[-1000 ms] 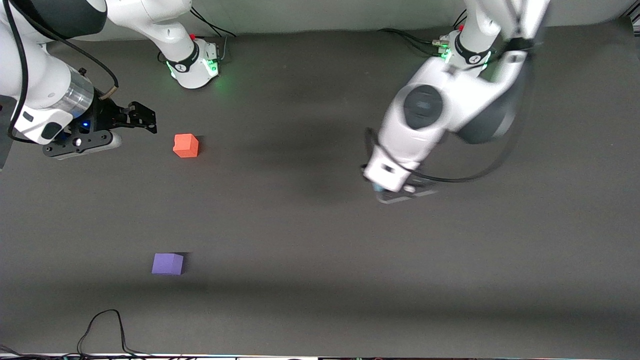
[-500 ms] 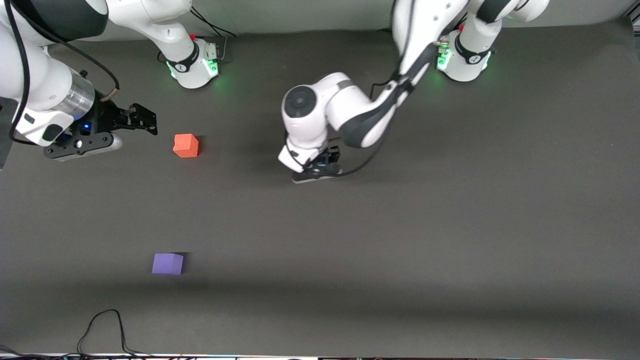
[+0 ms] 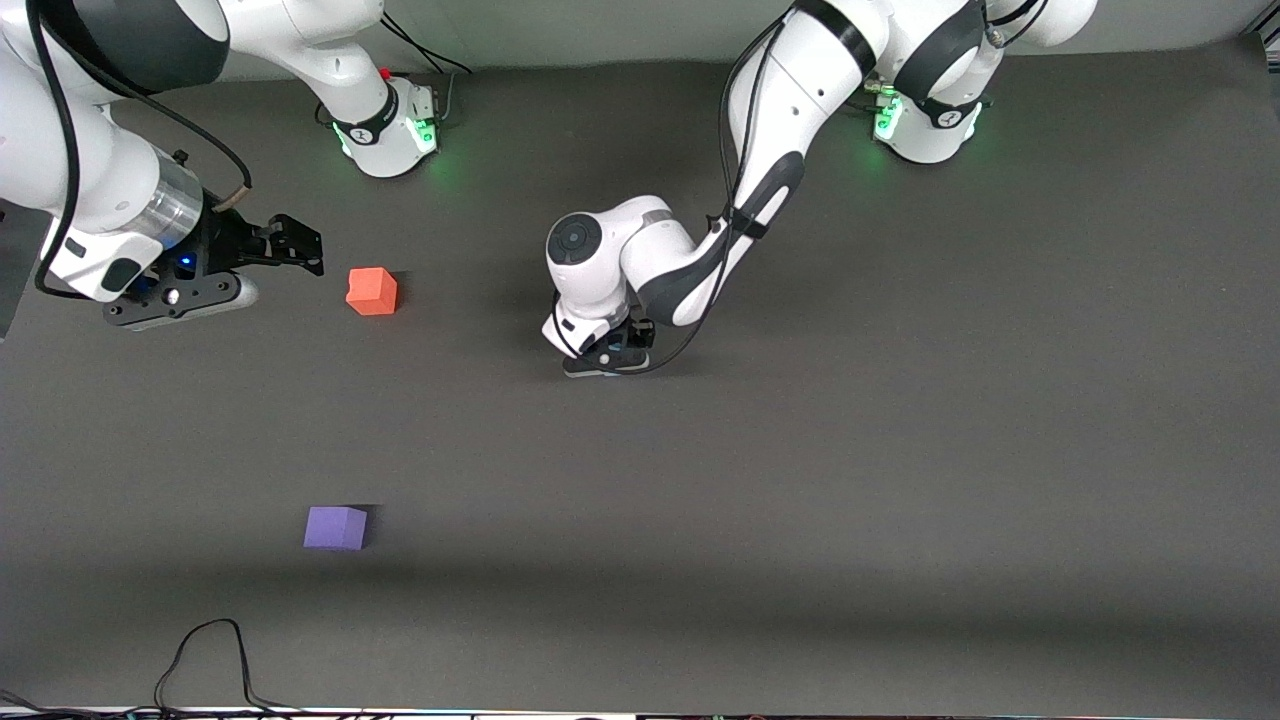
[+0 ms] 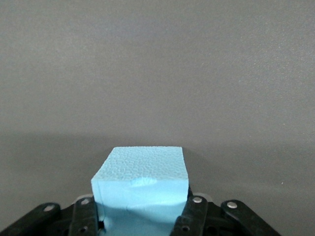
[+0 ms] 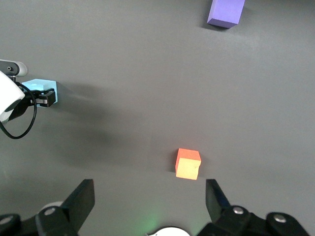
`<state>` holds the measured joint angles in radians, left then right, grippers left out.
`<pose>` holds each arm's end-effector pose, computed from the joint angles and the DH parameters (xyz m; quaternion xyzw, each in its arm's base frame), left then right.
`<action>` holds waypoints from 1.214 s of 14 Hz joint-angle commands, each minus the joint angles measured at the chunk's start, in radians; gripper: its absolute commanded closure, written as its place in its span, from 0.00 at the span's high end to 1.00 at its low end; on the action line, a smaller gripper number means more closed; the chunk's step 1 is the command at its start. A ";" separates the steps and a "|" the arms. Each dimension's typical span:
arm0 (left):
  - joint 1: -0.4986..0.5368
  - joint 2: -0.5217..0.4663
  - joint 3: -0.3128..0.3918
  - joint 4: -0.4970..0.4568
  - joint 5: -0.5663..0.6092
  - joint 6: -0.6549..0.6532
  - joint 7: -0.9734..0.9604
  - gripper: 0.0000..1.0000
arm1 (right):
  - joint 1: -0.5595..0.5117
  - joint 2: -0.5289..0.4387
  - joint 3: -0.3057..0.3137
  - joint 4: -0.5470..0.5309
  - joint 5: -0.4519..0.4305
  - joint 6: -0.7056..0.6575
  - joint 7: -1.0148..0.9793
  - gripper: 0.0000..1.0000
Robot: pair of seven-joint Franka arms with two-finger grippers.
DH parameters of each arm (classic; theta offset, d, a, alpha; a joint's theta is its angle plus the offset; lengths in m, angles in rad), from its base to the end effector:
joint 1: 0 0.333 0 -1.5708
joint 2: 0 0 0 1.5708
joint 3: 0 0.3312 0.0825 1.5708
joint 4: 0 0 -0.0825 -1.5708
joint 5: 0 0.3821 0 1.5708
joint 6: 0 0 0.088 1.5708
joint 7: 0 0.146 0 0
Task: Place blue block between orange and purple blocks
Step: 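Carry the light-blue cube with the left gripper to the table's middle, then open the left gripper and withdraw it while the right gripper approaches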
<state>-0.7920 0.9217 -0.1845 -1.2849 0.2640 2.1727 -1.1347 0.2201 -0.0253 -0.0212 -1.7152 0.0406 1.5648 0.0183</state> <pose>0.4625 -0.5980 0.1654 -0.9986 -0.0384 -0.0258 0.0242 0.5208 0.1109 0.5470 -0.9939 -0.0889 0.0644 0.0136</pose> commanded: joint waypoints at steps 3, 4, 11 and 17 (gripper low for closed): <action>0.013 0.017 0.005 0.029 0.009 0.013 0.019 1.00 | 0.013 0.008 -0.003 0.003 -0.018 0.008 0.025 1.00; 0.017 0.016 0.005 0.030 0.009 0.012 0.018 1.00 | 0.013 0.008 -0.003 0.003 -0.018 0.008 0.025 1.00; 0.117 -0.162 -0.036 0.032 -0.116 -0.154 0.100 1.00 | 0.022 0.008 -0.003 0.005 -0.018 0.008 0.026 1.00; 0.457 -0.521 -0.044 -0.262 -0.274 -0.274 0.398 1.00 | 0.054 0.011 -0.003 0.005 -0.001 0.008 0.057 1.00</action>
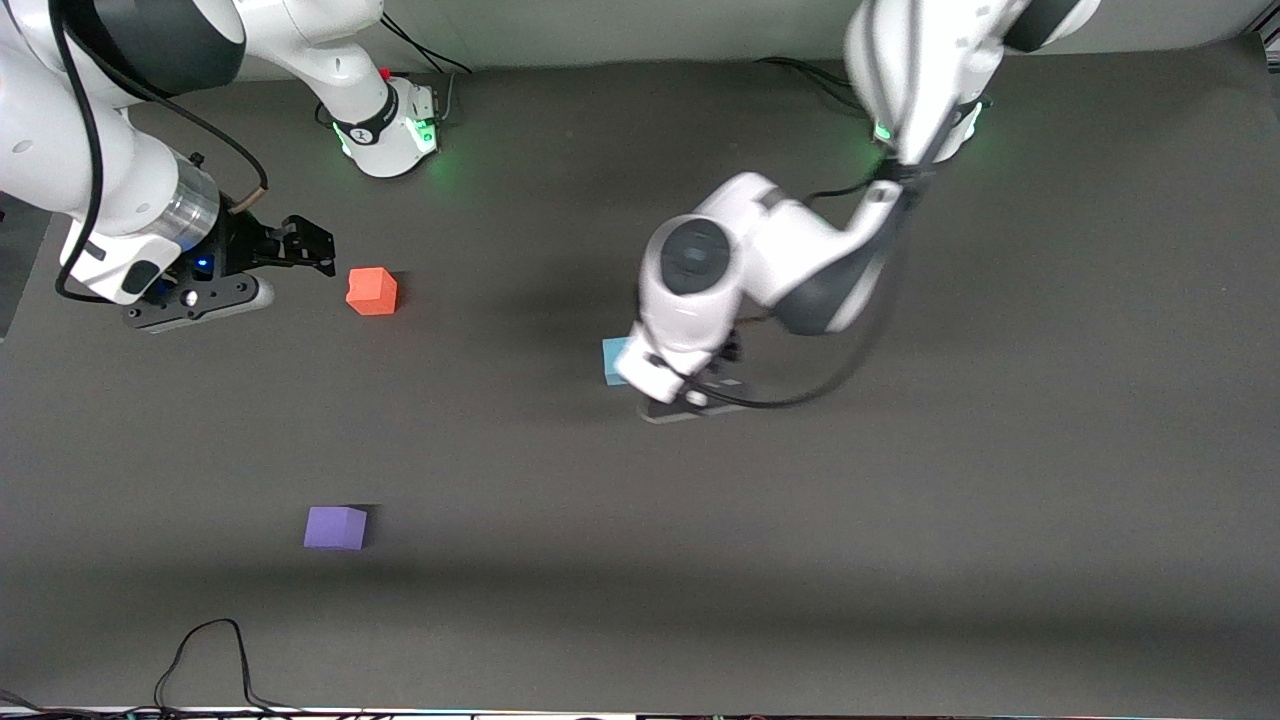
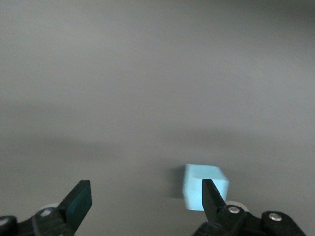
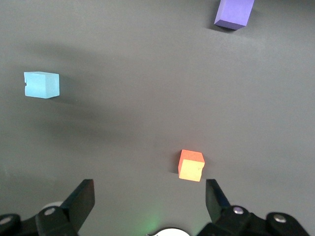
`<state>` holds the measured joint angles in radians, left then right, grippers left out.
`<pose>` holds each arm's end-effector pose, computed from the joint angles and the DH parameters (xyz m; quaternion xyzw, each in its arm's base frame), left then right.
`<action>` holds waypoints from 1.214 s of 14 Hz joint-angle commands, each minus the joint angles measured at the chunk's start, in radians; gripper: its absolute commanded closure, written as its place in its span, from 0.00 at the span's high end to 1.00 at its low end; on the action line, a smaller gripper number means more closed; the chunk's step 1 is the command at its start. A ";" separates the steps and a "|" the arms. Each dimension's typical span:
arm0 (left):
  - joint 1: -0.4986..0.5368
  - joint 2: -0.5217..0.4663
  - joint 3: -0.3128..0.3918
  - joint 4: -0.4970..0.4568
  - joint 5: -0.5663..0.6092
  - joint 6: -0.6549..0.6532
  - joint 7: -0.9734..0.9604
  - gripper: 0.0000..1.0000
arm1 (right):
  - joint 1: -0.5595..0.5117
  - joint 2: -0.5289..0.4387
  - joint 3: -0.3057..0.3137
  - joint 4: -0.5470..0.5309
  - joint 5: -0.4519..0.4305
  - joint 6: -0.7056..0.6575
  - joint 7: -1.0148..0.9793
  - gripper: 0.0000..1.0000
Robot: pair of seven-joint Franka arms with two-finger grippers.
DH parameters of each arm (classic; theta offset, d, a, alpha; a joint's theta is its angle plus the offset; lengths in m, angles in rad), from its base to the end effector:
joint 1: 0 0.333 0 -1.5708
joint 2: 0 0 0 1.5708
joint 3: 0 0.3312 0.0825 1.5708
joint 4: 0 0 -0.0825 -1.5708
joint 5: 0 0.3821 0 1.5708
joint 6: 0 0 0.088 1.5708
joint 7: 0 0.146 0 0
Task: Place blue block between orange and purple blocks
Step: 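Open the left gripper and withdraw it while the right gripper approaches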
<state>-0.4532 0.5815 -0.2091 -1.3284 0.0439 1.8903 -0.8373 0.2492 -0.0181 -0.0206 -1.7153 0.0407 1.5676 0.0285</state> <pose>0.5907 -0.4177 0.3740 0.9946 0.0968 -0.0275 0.0241 0.5191 0.1268 0.5433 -0.9928 -0.0984 0.0668 0.0120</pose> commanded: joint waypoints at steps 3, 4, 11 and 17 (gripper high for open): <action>0.290 -0.310 -0.015 -0.324 -0.059 -0.075 0.307 1.00 | 0.143 0.029 -0.004 0.016 0.001 0.018 0.206 1.00; 0.345 -0.331 -0.013 -0.324 -0.058 -0.117 0.364 1.00 | 0.186 0.041 -0.004 0.028 0.001 0.031 0.258 1.00; 0.616 -0.480 -0.013 -0.324 -0.022 -0.253 0.708 1.00 | 0.490 0.301 -0.004 0.360 0.044 0.025 0.671 1.00; 0.688 -0.532 -0.012 -0.324 -0.022 -0.269 0.810 1.00 | 0.521 0.336 -0.004 0.306 0.033 0.028 0.578 1.00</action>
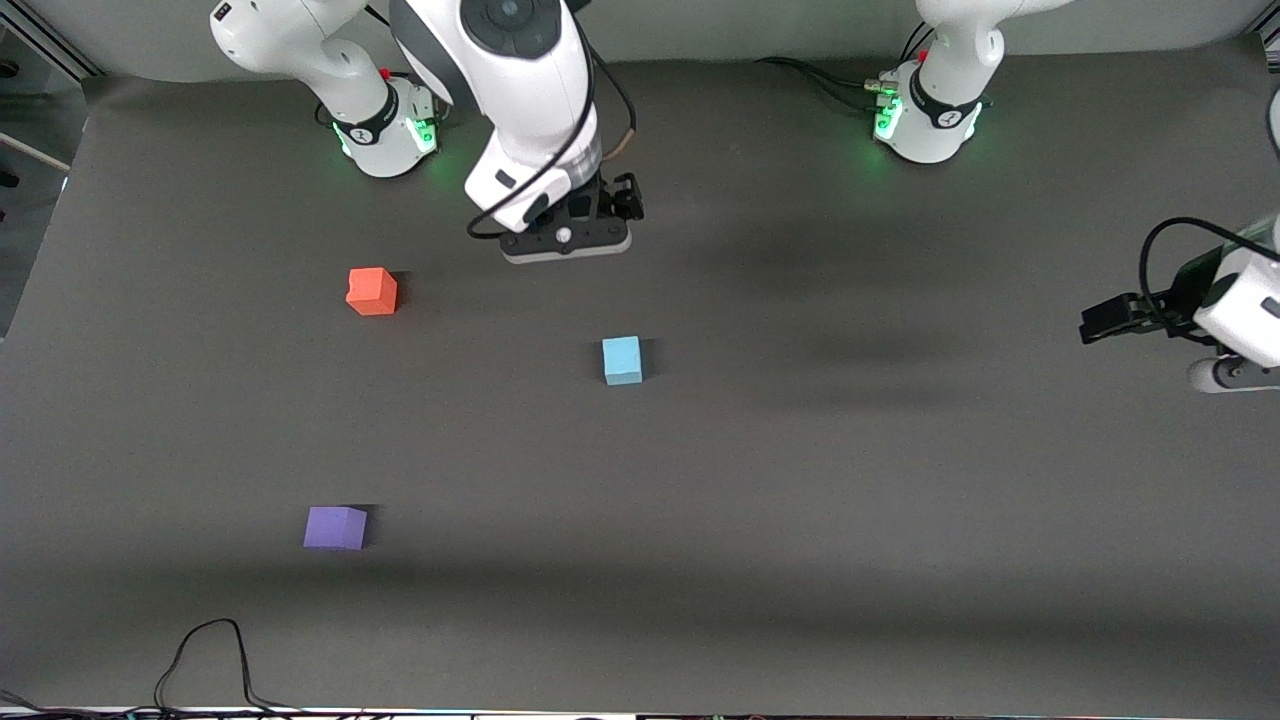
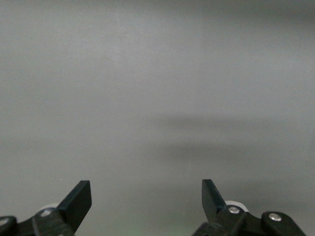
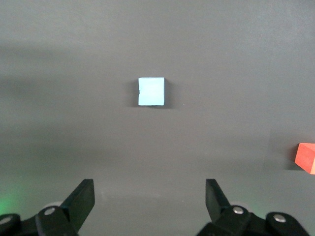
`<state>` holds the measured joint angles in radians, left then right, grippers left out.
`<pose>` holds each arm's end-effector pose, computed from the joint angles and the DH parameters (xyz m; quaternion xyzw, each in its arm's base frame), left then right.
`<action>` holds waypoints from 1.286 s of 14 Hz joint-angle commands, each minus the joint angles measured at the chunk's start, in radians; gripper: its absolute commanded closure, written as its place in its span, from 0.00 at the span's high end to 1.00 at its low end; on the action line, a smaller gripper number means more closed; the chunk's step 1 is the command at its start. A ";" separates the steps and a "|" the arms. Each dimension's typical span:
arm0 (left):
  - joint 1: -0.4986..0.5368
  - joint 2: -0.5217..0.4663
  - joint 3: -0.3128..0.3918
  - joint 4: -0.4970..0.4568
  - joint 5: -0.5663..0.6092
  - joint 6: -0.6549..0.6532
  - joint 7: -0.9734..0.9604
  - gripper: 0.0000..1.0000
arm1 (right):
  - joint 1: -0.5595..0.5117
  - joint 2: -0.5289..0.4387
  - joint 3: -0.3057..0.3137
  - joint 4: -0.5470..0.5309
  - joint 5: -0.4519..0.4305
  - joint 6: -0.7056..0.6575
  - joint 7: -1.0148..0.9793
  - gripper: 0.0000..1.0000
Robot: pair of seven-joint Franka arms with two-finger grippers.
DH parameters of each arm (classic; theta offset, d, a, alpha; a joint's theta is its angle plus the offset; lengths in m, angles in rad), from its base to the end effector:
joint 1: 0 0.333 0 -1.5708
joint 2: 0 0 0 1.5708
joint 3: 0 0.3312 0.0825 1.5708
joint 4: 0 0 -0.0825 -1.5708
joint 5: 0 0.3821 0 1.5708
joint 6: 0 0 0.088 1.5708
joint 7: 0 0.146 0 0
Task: Place blue block between orange and purple blocks
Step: 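Lower the right gripper onto the light-blue cube and grasp it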
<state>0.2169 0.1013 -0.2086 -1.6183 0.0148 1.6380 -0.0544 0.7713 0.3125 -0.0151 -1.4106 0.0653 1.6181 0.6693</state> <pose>0.5810 0.0116 0.5276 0.9987 0.0306 -0.0397 0.0022 0.4604 0.4486 0.4922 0.9974 0.0403 -0.0594 0.0115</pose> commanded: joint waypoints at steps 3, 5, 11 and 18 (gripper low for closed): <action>0.016 -0.080 -0.012 -0.028 0.007 -0.041 0.027 1.00 | -0.001 0.003 -0.009 -0.095 0.002 0.096 -0.079 1.00; -0.013 -0.100 0.018 -0.031 0.005 -0.052 0.028 1.00 | 0.020 0.005 -0.009 -0.190 0.002 0.233 -0.079 1.00; -0.212 -0.135 0.196 -0.040 0.001 -0.067 0.031 1.00 | 0.043 0.140 -0.011 -0.309 -0.074 0.492 -0.080 1.00; -0.214 -0.123 0.187 -0.034 -0.004 -0.046 0.030 1.00 | 0.048 0.339 -0.014 -0.309 -0.113 0.696 -0.070 1.00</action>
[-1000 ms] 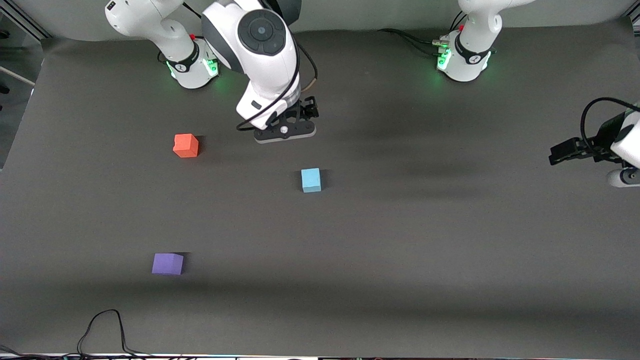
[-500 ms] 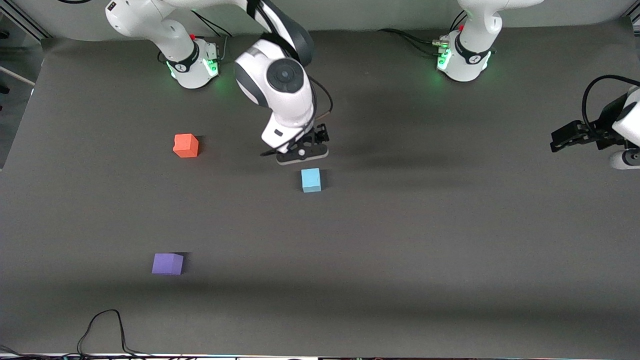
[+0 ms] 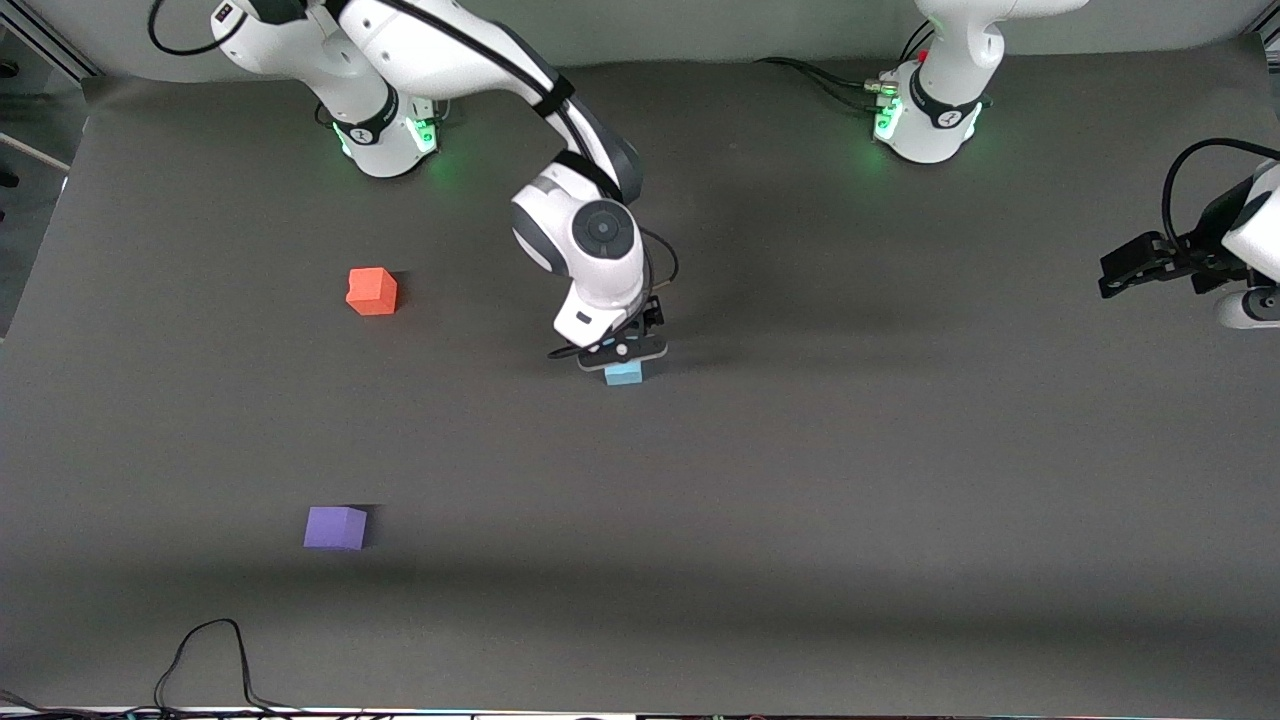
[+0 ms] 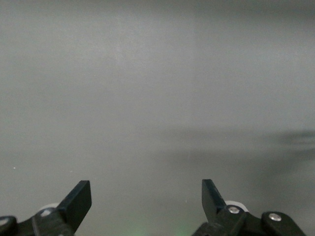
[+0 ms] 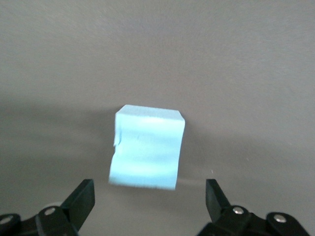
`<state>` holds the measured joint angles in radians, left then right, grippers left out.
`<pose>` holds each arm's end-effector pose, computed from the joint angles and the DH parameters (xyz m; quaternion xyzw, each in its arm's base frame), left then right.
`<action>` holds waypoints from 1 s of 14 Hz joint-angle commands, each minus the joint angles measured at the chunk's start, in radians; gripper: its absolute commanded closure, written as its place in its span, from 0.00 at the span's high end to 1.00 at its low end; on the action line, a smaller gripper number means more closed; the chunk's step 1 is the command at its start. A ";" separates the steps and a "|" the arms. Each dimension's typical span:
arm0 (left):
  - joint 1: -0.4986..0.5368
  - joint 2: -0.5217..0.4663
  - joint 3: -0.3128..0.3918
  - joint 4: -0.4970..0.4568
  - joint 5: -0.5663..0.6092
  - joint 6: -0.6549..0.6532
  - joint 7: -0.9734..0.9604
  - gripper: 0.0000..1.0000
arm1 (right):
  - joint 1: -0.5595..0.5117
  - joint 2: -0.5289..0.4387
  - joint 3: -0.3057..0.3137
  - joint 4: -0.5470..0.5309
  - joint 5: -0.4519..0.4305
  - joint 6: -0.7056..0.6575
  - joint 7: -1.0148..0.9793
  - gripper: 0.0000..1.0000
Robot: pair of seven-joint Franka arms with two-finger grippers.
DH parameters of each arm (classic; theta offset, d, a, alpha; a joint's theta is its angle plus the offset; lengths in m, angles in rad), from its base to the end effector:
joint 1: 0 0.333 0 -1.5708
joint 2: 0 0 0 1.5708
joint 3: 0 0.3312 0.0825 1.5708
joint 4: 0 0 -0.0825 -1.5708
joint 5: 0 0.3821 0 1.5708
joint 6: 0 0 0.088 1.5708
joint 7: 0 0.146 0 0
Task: Place blue block between orange and purple blocks
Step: 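Lower the right gripper onto the light-blue cube and grasp it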
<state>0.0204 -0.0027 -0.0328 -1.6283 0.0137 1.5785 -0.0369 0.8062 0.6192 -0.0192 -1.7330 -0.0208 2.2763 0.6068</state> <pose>0.5487 -0.0048 0.5759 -0.9996 -0.0120 0.0234 0.0075 0.4700 0.4711 0.1921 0.9943 0.0985 -0.0205 0.0345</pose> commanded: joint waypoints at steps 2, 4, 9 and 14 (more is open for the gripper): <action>-0.017 -0.005 0.011 -0.013 -0.003 0.017 0.012 1.00 | 0.007 0.053 -0.015 0.013 -0.027 0.064 -0.004 1.00; -0.016 -0.003 0.011 -0.012 -0.003 0.024 0.012 1.00 | 0.002 0.056 -0.015 0.013 -0.016 0.071 -0.001 1.00; -0.011 0.012 0.007 0.007 -0.003 0.018 0.012 1.00 | -0.013 0.071 -0.015 0.041 0.027 0.071 0.065 0.88; -0.019 0.007 0.007 0.002 -0.004 0.015 0.012 1.00 | -0.013 0.091 -0.016 0.085 0.134 0.071 0.120 0.29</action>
<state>0.0181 0.0087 -0.0338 -1.6275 0.0130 1.5900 -0.0366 0.7920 0.6879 -0.0347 -1.6850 0.0957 2.3407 0.6774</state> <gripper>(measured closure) 0.000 0.361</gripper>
